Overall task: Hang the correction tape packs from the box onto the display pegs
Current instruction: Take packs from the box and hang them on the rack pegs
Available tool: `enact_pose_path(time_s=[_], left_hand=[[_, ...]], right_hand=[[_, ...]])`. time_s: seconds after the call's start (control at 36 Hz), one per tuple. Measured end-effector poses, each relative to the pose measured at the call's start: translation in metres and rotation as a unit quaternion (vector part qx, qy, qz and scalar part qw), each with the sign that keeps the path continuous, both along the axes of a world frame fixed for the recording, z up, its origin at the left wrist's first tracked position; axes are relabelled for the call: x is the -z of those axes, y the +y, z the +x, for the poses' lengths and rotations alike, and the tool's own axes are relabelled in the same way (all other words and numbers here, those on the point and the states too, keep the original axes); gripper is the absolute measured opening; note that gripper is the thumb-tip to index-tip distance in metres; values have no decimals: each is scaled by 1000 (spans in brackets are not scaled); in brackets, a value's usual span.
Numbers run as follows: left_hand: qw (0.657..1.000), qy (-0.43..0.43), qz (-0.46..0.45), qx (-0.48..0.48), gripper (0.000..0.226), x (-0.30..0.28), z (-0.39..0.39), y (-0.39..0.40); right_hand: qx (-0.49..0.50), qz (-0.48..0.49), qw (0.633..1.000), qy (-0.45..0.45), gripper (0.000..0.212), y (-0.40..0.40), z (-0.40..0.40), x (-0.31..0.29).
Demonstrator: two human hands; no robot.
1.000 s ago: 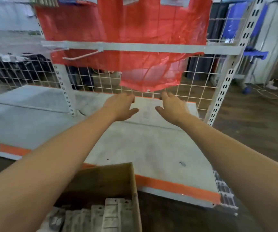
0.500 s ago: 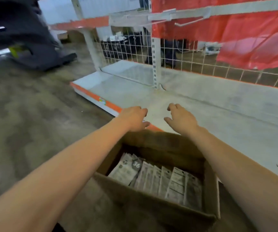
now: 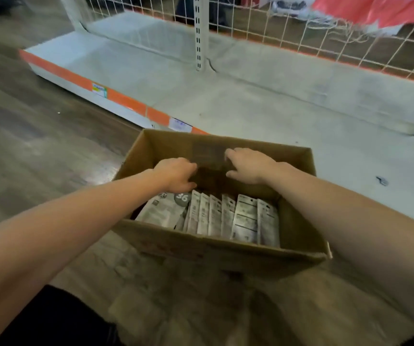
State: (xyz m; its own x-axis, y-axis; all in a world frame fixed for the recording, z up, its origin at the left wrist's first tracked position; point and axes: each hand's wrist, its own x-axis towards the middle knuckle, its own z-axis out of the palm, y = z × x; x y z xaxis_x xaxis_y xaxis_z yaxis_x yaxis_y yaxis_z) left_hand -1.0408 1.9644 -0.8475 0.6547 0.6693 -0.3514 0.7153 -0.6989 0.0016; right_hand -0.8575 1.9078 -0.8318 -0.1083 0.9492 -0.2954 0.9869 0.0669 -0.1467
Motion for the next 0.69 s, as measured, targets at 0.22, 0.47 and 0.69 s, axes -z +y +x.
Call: enact_pose_path(time_s=[0.22, 0.47, 0.69], left_hand=[[996, 81, -46, -5, 41, 55, -15, 23], [972, 227, 9, 54, 57, 78, -23, 36], [972, -95, -189, -103, 2, 22, -29, 53]], right_hand=[[6, -58, 998, -10, 39, 23, -12, 24], [23, -111, 993, 18, 30, 29, -16, 33], [105, -147, 972, 147, 27, 37, -15, 22]])
